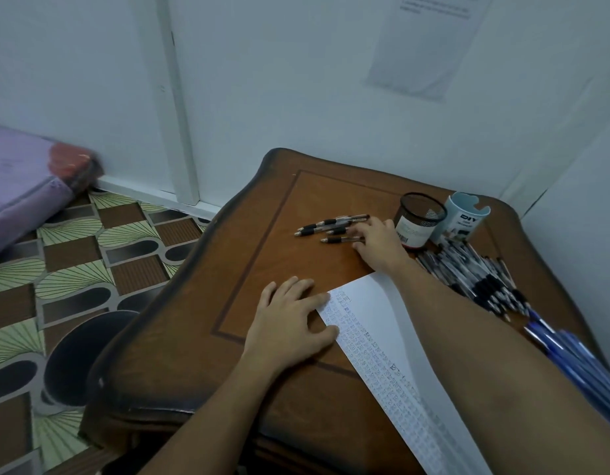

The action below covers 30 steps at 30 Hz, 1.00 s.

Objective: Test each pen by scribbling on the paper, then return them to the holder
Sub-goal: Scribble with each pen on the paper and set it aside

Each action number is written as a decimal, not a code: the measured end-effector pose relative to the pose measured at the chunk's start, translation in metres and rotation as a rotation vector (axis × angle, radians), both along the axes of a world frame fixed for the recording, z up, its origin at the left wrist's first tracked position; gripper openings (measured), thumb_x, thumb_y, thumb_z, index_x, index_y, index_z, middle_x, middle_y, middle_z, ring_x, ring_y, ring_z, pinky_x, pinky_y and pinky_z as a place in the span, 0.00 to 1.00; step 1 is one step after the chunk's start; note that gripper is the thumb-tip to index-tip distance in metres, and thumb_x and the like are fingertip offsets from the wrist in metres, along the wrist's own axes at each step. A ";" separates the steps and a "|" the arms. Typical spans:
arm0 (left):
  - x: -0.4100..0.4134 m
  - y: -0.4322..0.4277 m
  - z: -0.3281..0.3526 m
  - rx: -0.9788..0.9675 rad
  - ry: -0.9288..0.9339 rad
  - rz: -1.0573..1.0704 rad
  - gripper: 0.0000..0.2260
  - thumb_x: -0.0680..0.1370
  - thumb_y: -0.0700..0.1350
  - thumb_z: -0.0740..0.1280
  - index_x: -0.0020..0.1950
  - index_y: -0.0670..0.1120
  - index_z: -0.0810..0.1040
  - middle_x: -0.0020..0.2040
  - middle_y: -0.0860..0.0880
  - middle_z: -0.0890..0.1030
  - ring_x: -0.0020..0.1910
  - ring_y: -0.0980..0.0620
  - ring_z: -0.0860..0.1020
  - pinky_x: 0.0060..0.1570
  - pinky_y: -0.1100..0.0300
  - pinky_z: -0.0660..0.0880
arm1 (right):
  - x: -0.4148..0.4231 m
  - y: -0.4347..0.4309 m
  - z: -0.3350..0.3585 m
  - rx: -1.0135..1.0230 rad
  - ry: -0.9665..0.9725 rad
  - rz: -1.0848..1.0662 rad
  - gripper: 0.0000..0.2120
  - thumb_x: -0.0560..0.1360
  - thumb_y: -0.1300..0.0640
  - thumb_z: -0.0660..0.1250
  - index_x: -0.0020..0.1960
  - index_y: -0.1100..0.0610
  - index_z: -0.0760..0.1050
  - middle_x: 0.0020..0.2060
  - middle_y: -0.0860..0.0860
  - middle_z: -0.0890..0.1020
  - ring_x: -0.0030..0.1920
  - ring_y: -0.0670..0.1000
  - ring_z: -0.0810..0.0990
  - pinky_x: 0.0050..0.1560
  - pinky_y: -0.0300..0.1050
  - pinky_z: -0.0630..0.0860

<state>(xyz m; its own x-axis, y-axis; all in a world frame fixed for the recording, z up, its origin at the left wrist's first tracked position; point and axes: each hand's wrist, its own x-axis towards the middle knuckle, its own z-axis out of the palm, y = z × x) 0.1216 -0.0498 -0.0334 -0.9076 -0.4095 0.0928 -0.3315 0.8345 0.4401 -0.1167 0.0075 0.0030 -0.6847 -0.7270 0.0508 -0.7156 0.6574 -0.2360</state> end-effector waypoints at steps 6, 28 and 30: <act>0.001 0.001 0.000 -0.001 -0.009 -0.007 0.28 0.74 0.68 0.58 0.73 0.61 0.67 0.77 0.58 0.60 0.78 0.57 0.50 0.75 0.52 0.39 | 0.003 0.016 0.005 -0.103 -0.069 0.073 0.04 0.81 0.60 0.62 0.54 0.54 0.75 0.54 0.51 0.75 0.58 0.52 0.72 0.55 0.44 0.68; 0.003 0.009 0.007 -0.028 -0.062 0.020 0.39 0.65 0.72 0.46 0.74 0.62 0.66 0.78 0.58 0.60 0.78 0.57 0.51 0.75 0.52 0.42 | 0.085 0.111 0.017 -0.854 -0.899 -0.066 0.07 0.77 0.55 0.71 0.50 0.59 0.78 0.34 0.50 0.84 0.33 0.48 0.78 0.32 0.42 0.70; 0.003 0.010 0.007 -0.024 -0.059 0.020 0.38 0.66 0.72 0.47 0.74 0.62 0.66 0.78 0.58 0.60 0.78 0.57 0.51 0.75 0.52 0.42 | 0.083 0.111 0.016 -0.851 -0.814 -0.068 0.10 0.81 0.52 0.64 0.49 0.57 0.80 0.26 0.44 0.75 0.28 0.44 0.68 0.31 0.39 0.64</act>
